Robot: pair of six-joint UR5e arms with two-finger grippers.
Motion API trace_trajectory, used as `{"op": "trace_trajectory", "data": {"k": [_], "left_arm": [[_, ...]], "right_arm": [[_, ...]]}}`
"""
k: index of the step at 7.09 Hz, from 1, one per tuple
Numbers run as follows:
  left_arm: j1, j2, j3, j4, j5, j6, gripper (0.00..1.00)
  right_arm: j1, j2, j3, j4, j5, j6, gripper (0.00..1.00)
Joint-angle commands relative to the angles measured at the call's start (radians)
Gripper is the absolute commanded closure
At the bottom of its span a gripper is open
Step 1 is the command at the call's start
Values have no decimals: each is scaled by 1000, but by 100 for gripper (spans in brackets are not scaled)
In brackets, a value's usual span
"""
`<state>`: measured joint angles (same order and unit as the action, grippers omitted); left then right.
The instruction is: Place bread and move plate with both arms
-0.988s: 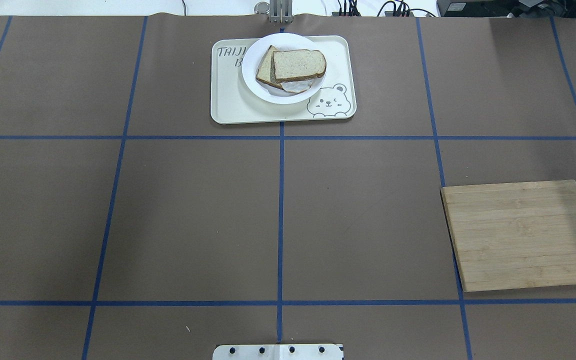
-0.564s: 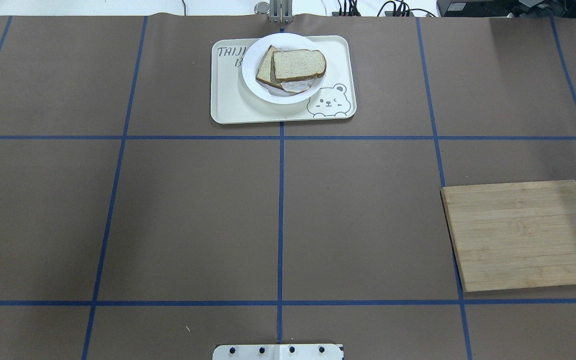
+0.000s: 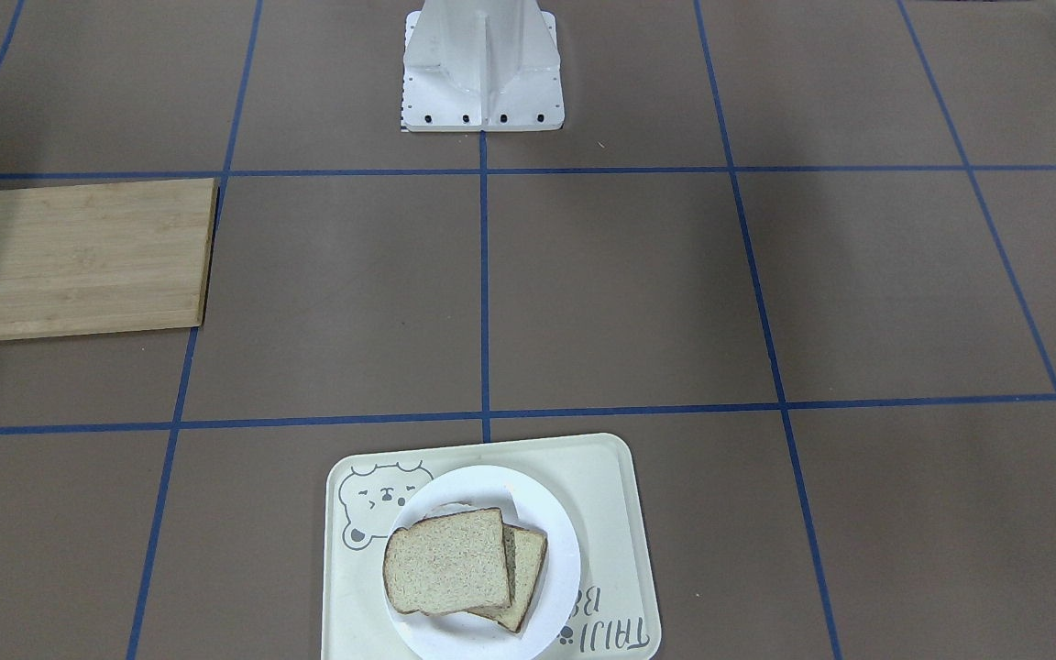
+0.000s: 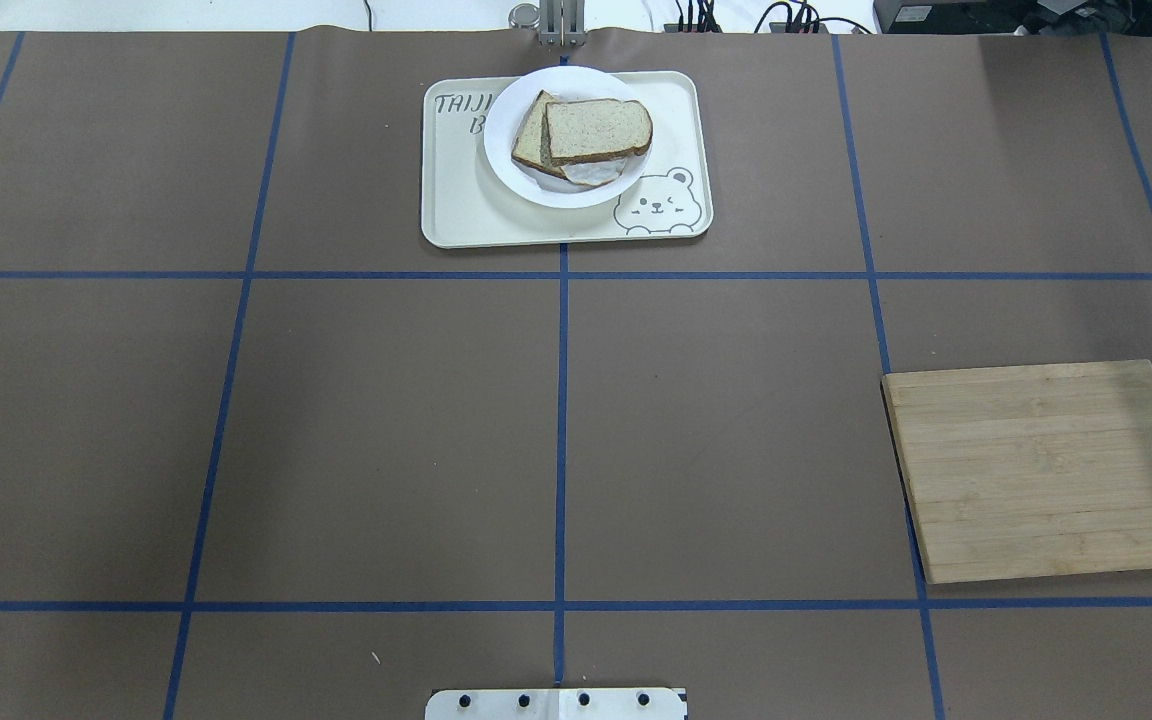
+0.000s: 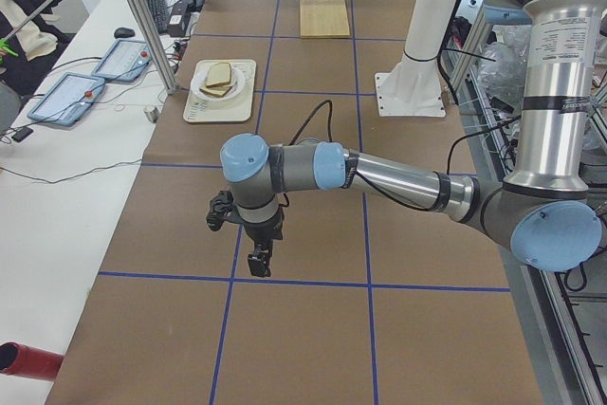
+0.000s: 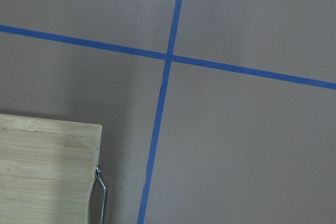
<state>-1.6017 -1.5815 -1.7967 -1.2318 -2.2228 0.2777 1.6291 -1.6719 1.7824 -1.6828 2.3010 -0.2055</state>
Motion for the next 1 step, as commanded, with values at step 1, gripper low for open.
{"op": "trace_trajectory", "data": {"k": [1], "left_arm": [[-1, 0, 0, 0, 0, 0, 2]], "right_arm": [[0, 0, 2, 0, 0, 0, 0]]}}
